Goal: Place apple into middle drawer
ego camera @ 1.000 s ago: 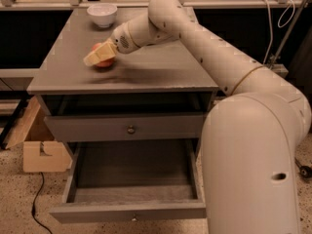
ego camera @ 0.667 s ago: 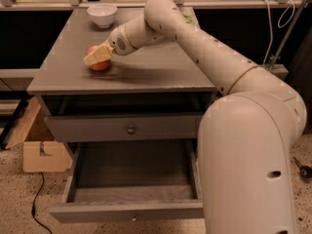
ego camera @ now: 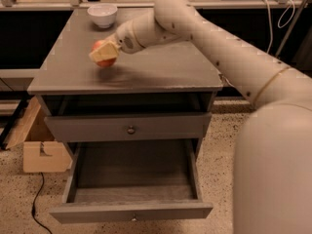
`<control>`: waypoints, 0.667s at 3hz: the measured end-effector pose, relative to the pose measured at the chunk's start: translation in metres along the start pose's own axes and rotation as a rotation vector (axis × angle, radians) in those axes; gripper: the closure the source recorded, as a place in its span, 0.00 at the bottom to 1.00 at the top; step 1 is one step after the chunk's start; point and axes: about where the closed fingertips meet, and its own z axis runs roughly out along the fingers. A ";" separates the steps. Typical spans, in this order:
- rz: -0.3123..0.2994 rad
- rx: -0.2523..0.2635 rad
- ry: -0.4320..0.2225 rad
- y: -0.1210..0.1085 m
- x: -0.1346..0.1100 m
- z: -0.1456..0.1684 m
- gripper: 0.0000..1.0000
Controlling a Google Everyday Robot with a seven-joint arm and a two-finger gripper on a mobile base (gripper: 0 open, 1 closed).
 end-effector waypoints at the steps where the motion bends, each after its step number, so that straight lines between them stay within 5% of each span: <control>1: -0.022 0.080 -0.070 0.028 -0.007 -0.065 1.00; 2: 0.026 0.087 -0.112 0.065 0.023 -0.099 1.00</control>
Offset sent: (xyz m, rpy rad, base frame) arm -0.1435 -0.1839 0.0006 0.1509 -0.0018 -0.2304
